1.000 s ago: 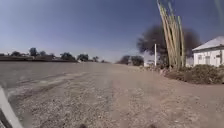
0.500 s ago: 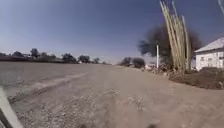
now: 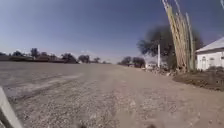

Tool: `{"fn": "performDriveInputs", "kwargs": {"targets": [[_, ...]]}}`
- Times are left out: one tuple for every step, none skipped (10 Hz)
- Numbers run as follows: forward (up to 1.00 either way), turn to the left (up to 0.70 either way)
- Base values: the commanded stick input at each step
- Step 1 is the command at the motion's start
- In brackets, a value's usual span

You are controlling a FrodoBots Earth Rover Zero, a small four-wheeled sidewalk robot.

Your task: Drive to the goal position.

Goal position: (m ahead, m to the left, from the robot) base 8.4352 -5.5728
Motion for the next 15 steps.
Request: {"fn": "performDriveInputs", "kwargs": {"targets": [[0.70, 0.00], [0.70, 0.00], [0.70, 0.00], [0.70, 0.00], [0.70, 0.00], [0.70, 0.00], [0.70, 0.00], [0.70, 0.00], [0.70, 0.00], [0.70, 0.00], [0.70, 0.00], [0.70, 0.00], [0.70, 0.00], [0.70, 0.00], [0.70, 0.00]]}}
